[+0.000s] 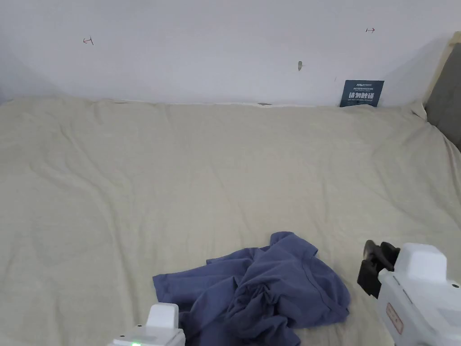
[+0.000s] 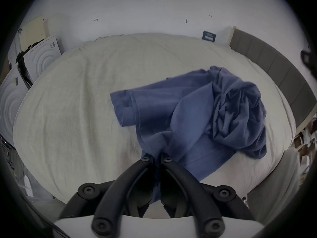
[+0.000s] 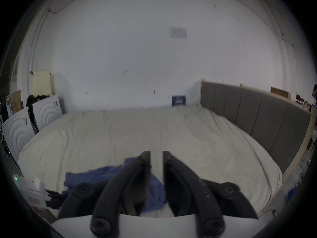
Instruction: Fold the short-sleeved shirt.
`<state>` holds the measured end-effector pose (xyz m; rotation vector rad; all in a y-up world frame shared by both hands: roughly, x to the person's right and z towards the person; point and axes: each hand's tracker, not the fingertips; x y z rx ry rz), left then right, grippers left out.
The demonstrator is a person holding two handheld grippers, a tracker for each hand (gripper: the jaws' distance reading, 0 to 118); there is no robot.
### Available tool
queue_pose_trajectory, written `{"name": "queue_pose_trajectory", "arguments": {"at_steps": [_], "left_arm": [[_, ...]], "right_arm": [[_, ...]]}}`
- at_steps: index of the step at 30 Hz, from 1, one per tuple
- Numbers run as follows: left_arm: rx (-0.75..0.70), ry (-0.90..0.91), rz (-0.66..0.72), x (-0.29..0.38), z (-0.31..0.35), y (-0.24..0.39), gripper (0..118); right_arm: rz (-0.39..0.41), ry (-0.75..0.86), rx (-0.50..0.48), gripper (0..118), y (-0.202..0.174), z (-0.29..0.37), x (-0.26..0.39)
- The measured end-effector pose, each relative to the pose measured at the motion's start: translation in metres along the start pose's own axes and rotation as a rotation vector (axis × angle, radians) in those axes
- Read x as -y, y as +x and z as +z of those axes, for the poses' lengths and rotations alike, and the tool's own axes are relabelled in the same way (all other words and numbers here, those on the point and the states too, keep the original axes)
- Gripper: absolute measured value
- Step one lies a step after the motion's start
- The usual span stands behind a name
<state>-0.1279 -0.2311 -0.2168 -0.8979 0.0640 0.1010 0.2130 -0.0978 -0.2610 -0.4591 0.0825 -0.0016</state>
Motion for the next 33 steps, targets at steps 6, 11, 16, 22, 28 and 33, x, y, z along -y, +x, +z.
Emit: {"name": "queue_pose_trajectory", "arguments": {"at_steps": [6,11,16,22,28,33], "left_arm": [[0.107,0.071,0.102,-0.022,0.033,-0.017,7],[0.141,0.085,0.13,-0.027,0.028,-0.027,7],[0.155,0.083,0.126,-0.029,0.024,-0.029,7],[0.172,0.091,0.126,-0.032,0.026,-0.032,7],[0.221,0.176,0.206,-0.057,0.045,-0.045,7],[0.168,0.309,0.199,-0.12,0.067,-0.079,7]], "right_arm": [[-0.018,-0.284,-0.016,110,0.024,-0.1,0.029],[-0.001,-0.455,-0.04,112,0.023,-0.163,0.051],[0.047,-0.552,-0.063,62,0.003,-0.185,0.069],[0.149,-0.542,-0.082,7,-0.018,-0.15,0.058],[0.162,-0.359,-0.109,7,-0.017,-0.102,-0.001],[0.174,-0.197,-0.108,7,0.009,-0.101,-0.073]]}}
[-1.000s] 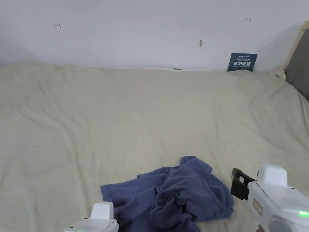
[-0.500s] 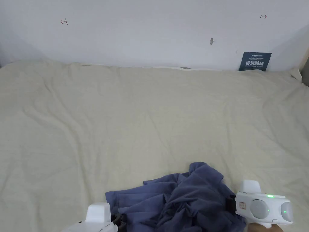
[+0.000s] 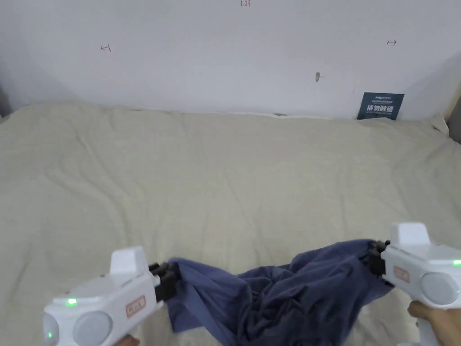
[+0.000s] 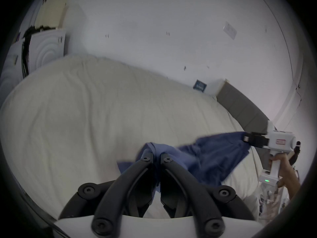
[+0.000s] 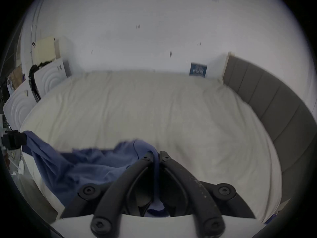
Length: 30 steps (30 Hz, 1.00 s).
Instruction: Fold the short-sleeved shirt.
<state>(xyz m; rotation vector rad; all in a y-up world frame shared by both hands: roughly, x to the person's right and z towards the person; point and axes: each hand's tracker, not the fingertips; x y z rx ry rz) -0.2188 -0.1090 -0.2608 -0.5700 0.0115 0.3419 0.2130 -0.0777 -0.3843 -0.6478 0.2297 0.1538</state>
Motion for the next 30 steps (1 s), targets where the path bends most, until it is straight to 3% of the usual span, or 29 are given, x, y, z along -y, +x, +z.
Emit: {"name": "queue_pose_trajectory", "arguments": {"at_steps": [10,18,22,30], "left_arm": [[-0.178,0.239,-0.102,-0.194,0.012,-0.033,7],[-0.233,0.358,-0.027,-0.321,0.004,-0.054,7],[-0.239,0.409,-0.027,-0.349,-0.008,-0.058,7],[-0.295,0.324,-0.072,-0.32,-0.063,-0.077,7]], "right_arm": [[0.02,0.224,0.041,7,0.036,0.012,-0.133],[-0.014,0.343,0.084,7,0.046,0.01,-0.223],[-0.088,0.365,0.037,7,0.052,-0.002,-0.243],[-0.092,0.303,0.031,7,0.036,-0.049,-0.217]]}}
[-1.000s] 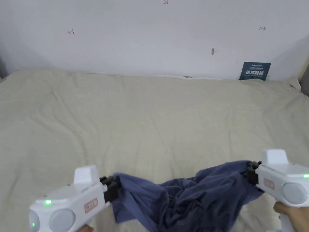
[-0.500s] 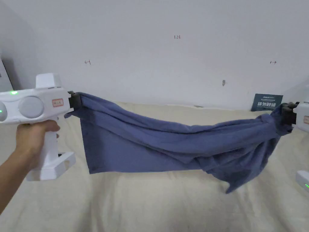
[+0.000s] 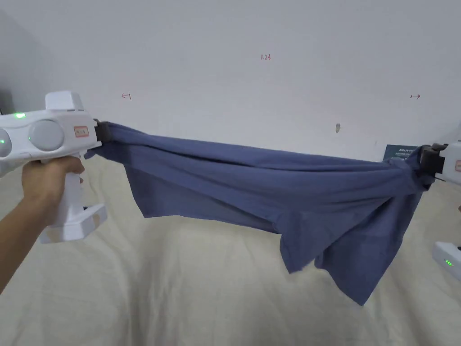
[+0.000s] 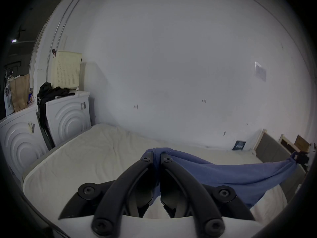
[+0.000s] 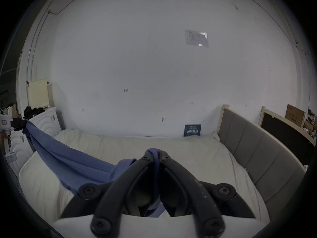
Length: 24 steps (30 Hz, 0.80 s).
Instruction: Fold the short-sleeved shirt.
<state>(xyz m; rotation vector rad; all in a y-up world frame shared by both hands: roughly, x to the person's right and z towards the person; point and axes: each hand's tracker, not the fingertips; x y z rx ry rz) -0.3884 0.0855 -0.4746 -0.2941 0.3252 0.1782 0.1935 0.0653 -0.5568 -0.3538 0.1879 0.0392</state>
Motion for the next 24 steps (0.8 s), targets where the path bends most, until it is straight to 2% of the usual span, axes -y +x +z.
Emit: {"name": "queue_pose_trajectory", "arguments": {"at_steps": [6,11,17,24], "left_arm": [[-0.047,-0.217,0.008,0.105,-0.018,-0.024,7],[-0.07,-0.376,0.033,0.205,0.003,-0.05,7],[-0.099,-0.538,0.065,0.298,0.058,-0.074,7],[-0.104,-0.575,0.147,0.339,0.135,-0.1,7]], "right_arm": [[0.024,-0.163,-0.012,7,-0.004,-0.012,0.088],[0.007,-0.317,-0.009,7,-0.005,0.002,0.182],[-0.089,-0.468,-0.008,7,-0.002,0.05,0.28],[-0.159,-0.519,0.009,7,0.011,0.111,0.329]]}}
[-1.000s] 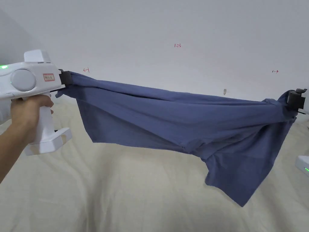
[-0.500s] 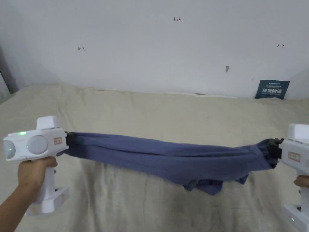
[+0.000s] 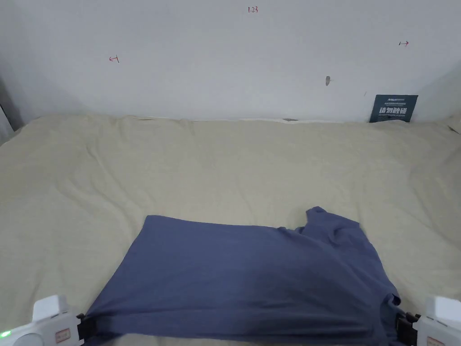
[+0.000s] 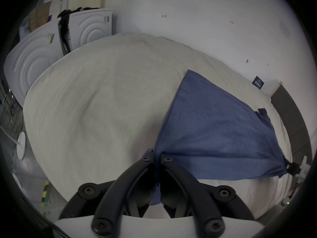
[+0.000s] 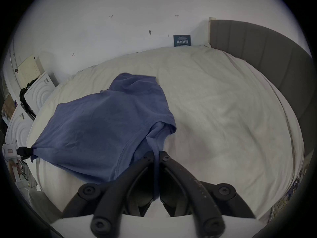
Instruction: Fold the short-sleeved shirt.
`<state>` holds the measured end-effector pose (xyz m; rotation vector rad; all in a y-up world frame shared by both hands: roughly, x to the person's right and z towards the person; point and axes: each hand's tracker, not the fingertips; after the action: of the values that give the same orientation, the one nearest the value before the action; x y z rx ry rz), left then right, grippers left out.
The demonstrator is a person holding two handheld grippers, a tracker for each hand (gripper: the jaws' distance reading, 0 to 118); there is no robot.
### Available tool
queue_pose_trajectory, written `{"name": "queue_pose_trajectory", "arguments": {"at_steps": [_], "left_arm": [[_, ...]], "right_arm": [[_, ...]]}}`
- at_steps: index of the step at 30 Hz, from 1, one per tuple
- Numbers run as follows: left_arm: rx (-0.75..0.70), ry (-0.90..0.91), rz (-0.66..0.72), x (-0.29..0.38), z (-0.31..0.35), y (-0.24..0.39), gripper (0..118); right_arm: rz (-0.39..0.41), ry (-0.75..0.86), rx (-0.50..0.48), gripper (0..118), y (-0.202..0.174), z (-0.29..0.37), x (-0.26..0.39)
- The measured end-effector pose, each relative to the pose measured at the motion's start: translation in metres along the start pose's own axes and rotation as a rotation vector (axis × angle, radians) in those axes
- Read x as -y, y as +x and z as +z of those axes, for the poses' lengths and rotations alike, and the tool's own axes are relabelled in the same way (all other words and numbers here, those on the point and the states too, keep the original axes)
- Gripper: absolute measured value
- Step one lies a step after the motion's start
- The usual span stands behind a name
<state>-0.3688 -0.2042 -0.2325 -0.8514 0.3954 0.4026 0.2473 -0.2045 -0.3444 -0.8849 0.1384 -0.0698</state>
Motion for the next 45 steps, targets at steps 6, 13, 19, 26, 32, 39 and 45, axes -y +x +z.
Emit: {"name": "queue_pose_trajectory", "arguments": {"at_steps": [6,13,19,26,32,39,45], "left_arm": [[0.002,-0.021,0.019,0.044,0.038,-0.023,7],[-0.069,-0.136,-0.052,0.069,0.024,-0.023,7],[-0.1,-0.14,-0.075,0.07,0.02,-0.012,7],[0.064,0.078,0.014,0.027,0.069,0.008,118],[0.183,0.411,-0.021,-0.011,0.143,0.069,117],[0.203,0.716,-0.164,-0.009,0.179,0.123,102],[0.229,0.699,-0.247,-0.004,0.167,0.145,1]], "right_arm": [[-0.018,-0.039,-0.001,7,0.006,0.034,0.043],[-0.029,-0.151,0.039,7,0.003,0.025,0.083],[-0.046,-0.144,0.064,8,-0.01,0.03,0.086],[0.037,0.155,0.036,108,-0.033,0.091,0.03],[0.088,0.476,0.024,110,-0.048,0.147,-0.025],[0.14,0.693,0.097,105,-0.08,0.183,-0.035],[0.165,0.753,0.141,3,-0.093,0.178,-0.028]]}}
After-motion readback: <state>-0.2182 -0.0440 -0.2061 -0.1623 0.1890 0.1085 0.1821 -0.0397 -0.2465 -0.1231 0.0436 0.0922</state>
